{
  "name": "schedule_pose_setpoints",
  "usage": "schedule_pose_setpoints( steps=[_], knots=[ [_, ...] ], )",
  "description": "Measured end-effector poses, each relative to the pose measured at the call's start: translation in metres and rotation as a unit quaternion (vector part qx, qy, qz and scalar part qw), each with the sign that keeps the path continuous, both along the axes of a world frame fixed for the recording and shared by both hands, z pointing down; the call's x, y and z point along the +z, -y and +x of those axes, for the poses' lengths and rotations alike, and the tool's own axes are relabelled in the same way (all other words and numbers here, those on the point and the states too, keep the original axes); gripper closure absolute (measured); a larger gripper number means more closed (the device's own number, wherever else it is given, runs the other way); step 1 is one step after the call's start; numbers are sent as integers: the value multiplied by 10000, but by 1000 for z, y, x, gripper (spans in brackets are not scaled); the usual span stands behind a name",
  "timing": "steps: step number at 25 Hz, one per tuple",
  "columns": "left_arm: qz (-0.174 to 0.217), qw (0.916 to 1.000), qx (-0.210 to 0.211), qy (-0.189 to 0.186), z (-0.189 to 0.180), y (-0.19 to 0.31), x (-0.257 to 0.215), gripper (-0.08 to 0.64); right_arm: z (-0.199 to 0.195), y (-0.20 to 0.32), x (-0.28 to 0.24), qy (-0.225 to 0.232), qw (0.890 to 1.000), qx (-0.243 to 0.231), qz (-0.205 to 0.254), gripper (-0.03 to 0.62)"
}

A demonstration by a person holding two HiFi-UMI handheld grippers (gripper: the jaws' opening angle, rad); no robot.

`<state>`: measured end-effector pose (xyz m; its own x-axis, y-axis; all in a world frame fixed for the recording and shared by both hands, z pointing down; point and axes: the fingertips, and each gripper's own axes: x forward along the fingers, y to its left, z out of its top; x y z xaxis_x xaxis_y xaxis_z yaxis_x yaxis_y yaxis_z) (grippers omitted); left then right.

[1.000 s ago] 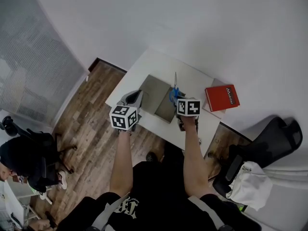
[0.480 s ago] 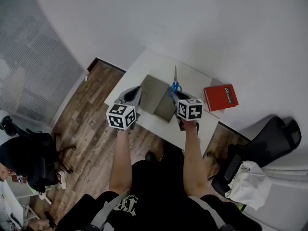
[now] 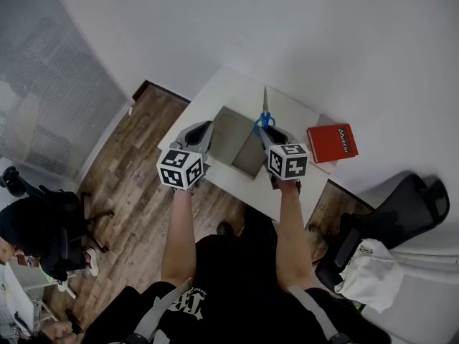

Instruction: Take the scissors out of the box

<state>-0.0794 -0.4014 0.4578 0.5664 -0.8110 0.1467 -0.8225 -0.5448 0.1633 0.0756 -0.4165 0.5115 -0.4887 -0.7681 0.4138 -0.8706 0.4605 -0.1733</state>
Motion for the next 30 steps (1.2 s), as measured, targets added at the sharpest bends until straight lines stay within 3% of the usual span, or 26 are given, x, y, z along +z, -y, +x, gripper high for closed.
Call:
schedule_pose_setpoints(
  steps=[30],
  knots=[
    [-55,9999,-61,-131,-5,-4,4,561,-10,-7,8,-146,9997,-174,-43,514]
  ],
)
